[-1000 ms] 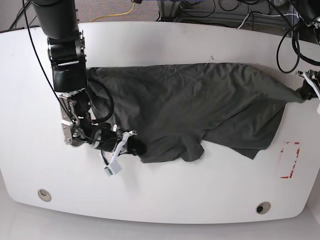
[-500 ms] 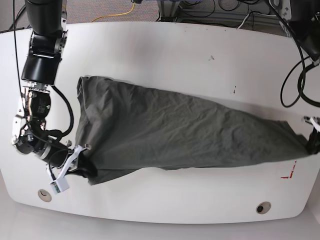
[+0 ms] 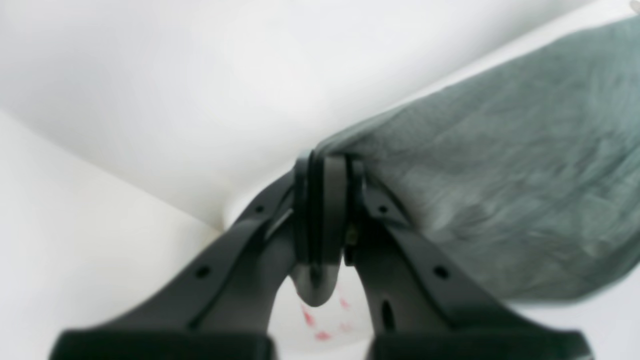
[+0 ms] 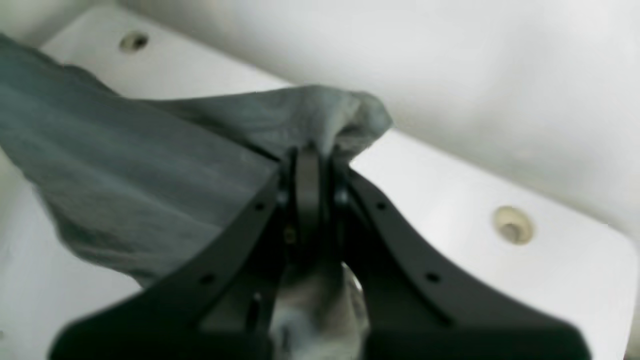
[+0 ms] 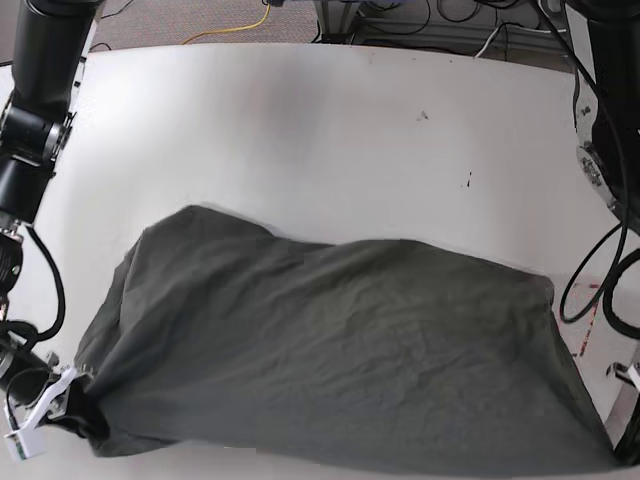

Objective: Layout the t-shirt on the table in an organized manner, then fold the t-shirt properly
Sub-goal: 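Lift the shirt with both grippers and swing it across the table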

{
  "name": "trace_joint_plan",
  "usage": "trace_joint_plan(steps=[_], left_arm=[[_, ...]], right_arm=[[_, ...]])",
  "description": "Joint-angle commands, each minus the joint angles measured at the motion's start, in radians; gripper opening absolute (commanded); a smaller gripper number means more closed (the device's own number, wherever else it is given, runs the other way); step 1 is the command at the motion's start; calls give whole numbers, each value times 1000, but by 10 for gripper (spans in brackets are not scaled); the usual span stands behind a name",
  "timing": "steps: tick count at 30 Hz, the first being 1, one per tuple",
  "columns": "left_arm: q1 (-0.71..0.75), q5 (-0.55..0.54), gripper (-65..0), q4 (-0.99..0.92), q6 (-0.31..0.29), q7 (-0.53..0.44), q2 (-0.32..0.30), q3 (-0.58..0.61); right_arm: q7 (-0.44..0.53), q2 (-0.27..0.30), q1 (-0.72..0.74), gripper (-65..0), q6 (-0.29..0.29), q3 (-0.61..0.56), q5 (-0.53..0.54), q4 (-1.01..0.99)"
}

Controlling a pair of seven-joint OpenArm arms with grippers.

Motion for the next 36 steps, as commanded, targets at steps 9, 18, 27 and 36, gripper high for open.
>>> trace_joint_plan(steps=[9, 18, 27, 36], left_arm=[[-267, 86, -635, -156, -1, -24, 83, 60], [-429, 88, -635, -289, -1, -24, 103, 63], [-384, 82, -635, -292, -1, -24, 103, 62], [-100, 80, -635, -268, -1, -24, 100, 20]], right_arm=[[29, 69, 311, -644, -1, -119, 7, -136], [-2, 104, 431, -642, -1, -139, 7, -138], [-87, 149, 395, -642, 16, -131, 26, -132], [-86, 205, 79, -644, 53, -42, 224, -130]])
